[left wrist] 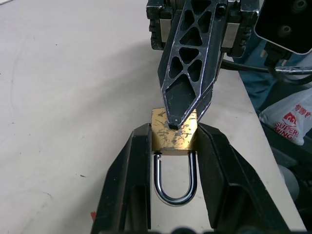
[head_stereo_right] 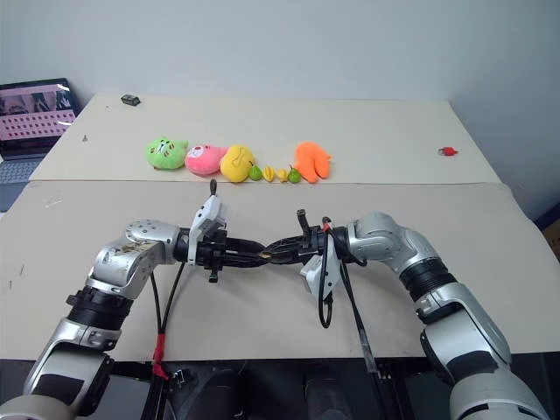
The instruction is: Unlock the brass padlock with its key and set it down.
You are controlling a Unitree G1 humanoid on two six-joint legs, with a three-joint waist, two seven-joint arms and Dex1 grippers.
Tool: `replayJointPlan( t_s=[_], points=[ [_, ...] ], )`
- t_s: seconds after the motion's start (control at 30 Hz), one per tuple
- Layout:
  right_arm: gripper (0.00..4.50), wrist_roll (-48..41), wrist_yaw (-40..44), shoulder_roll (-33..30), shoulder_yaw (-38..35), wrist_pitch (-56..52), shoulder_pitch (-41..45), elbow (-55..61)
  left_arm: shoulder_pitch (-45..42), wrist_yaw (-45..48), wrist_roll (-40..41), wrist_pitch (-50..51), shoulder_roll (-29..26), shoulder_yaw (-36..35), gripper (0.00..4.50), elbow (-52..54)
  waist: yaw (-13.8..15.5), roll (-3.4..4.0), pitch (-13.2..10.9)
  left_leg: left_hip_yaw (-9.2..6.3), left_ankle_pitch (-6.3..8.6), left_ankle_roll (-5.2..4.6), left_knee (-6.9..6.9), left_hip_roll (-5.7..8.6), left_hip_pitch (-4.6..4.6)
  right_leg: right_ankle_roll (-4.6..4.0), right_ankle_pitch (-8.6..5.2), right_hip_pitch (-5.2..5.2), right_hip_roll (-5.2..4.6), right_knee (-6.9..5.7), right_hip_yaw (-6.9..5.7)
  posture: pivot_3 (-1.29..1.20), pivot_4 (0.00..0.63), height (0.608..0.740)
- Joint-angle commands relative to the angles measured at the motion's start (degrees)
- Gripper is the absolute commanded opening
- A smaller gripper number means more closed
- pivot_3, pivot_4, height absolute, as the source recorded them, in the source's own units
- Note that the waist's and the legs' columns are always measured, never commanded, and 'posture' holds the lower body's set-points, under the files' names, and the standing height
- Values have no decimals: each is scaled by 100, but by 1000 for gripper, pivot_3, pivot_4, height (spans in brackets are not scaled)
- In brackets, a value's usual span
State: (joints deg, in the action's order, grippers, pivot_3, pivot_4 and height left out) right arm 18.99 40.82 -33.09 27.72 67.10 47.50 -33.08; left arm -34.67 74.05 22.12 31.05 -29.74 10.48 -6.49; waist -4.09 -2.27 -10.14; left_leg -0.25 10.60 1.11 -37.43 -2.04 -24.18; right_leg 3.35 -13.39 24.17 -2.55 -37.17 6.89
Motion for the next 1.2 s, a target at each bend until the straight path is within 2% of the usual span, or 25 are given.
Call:
replayJointPlan(
  t_s=[0.03,0.07,0.17,0.27,0.37,0.57,0.73,0.77,0.83,0.93,1.03,1.07,1.2],
  points=[
    [84,-120,-250,-17,-320,-176,46,205,-180,204,248,11,111,-15,1831,114,1,0,0,0,0,0,0,0,0,0,0,0,0,0,0,0,150,717],
    [84,-115,-258,-18,-324,-182,53,201,-202,194,255,-3,118,-43,2014,111,2,0,0,0,0,0,0,0,0,0,0,0,0,0,0,0,150,717],
    [84,-77,-305,-45,-364,-216,82,140,-235,2,129,-265,190,-128,3273,75,4,0,0,0,0,0,0,0,-1,0,0,0,0,0,0,0,150,717],
    [84,27,-413,-140,-464,-237,158,-58,-198,-199,-10,-539,199,-202,4295,141,4,0,0,0,0,0,0,0,-1,0,0,-1,0,1,0,0,150,717],
    [84,146,-587,-307,-610,-275,278,-376,-37,-231,206,-398,84,-378,4295,416,3,0,0,0,0,0,0,0,-1,0,0,0,0,0,0,0,150,717],
    [84,455,-954,-611,-718,-134,356,-944,251,-1034,760,303,105,-1171,4295,647,-4,-1,0,0,0,0,0,-1,0,0,0,1,-1,1,0,0,150,717],
    [84,507,-1074,-553,-702,-83,412,-945,514,-1159,835,436,40,-1190,4295,780,-20,-1,0,0,0,0,3,-1,2,0,0,0,0,1,2,0,150,717],
    [84,506,-1081,-532,-697,-80,436,-923,496,-1170,816,397,68,-1173,3789,726,-12,-1,-1,0,0,0,3,0,1,0,0,1,-1,0,2,0,150,717],
    [84,484,-1070,-487,-686,-99,474,-887,418,-1218,818,376,139,-1165,3216,609,-5,-1,0,0,-1,1,2,0,1,0,1,0,-1,1,1,0,150,717],
    [84,492,-1061,-470,-680,-62,513,-788,248,-1240,843,415,235,-1134,1862,453,8,-1,-1,0,-1,1,2,0,1,0,1,-2,-1,1,0,0,150,717],
    [84,309,-982,-463,-719,-99,492,-418,35,-1312,812,459,373,-1080,697,270,8,-1,-1,0,0,1,2,1,-1,0,1,-1,-2,4,1,0,150,717],
    [84,193,-935,-458,-729,-141,473,-243,-45,-1328,817,545,395,-1051,436,208,8,-1,-1,1,0,1,2,2,-1,0,1,0,-3,4,1,0,150,717],
    [84,-72,-772,-458,-681,-299,303,304,-315,-1396,975,806,537,-1156,436,-28,-2,-1,-1,-2,-1,1,2,1,-1,0,1,-1,-1,2,-1,0,150,717]
  ],
)
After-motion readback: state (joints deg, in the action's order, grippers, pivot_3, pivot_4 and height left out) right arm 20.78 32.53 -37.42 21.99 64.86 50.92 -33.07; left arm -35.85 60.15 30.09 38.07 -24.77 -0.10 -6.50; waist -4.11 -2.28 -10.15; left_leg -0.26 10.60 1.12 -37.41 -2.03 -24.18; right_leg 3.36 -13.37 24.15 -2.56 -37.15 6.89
